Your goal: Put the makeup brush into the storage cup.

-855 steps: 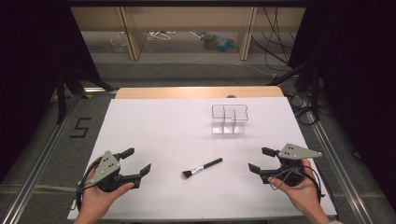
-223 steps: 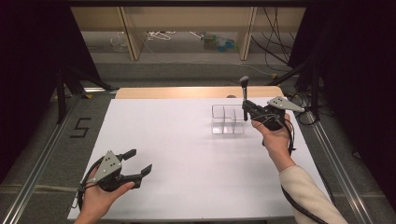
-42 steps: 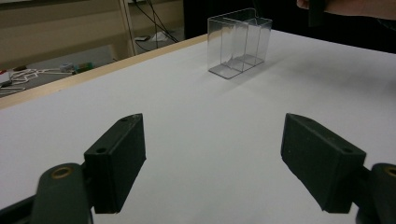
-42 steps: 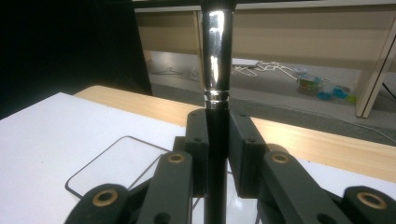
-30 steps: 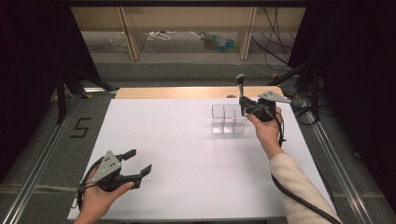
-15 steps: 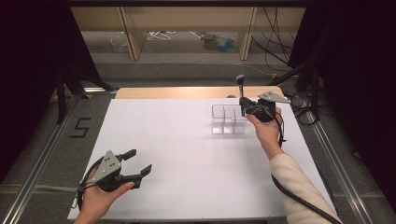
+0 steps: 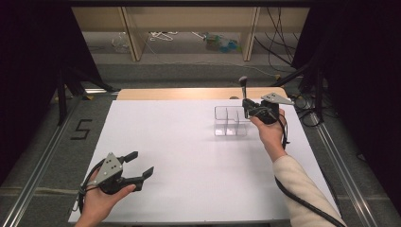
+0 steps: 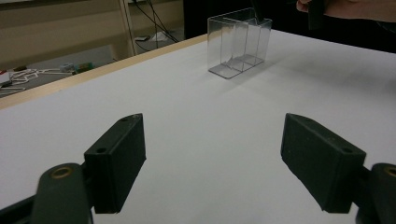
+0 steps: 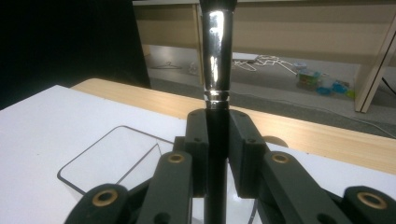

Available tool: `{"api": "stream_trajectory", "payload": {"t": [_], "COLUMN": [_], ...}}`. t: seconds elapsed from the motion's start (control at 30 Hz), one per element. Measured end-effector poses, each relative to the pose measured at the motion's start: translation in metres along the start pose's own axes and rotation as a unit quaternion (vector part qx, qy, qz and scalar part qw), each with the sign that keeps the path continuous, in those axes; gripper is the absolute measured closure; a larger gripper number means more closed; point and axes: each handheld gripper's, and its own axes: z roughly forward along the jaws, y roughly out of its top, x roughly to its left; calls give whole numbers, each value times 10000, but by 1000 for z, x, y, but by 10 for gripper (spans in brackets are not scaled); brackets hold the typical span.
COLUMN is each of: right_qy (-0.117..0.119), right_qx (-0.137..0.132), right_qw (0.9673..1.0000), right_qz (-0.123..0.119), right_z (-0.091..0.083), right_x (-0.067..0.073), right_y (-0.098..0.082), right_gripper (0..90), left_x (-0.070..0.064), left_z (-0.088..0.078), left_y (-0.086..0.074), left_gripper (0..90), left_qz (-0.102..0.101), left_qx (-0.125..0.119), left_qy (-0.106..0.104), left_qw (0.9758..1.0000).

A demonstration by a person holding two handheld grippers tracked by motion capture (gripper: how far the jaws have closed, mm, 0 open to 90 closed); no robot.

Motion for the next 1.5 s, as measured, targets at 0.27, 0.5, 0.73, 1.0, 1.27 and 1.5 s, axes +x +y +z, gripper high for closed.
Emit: {"api": "stream_trajectory", "payload": {"t": [0.27, 0.5, 0.73, 1.0, 1.27, 1.5], "right_qy": [21, 12, 23, 12, 15, -18], "right_qx": [28, 13, 78, 66, 123, 138], "right_qw": [10000, 10000, 10000, 10000, 9999, 9999], "right_qz": [25, -4, 7, -13, -22, -41], "right_z": [1, 2, 1, 3, 3, 4], "right_x": [0, 0, 0, 0, 0, 0], "right_y": [-1, -3, -4, -6, -7, -9], "right_gripper": [793, 793, 793, 793, 793, 793], "left_x": [0, 0, 0, 0, 0, 0], "left_z": [0, 0, 0, 0, 0, 0], "left_y": [0, 0, 0, 0, 0, 0], "left_gripper": [219, 219, 219, 219, 219, 219], "left_qz": [-22, 1, 3, 1, -36, -36], "left_qx": [-2, 2, 11, 2, 0, -2], "left_qy": [8, -1, 10, -4, 2, -1], "left_qw": [10000, 10000, 10000, 10000, 10000, 10000]}}
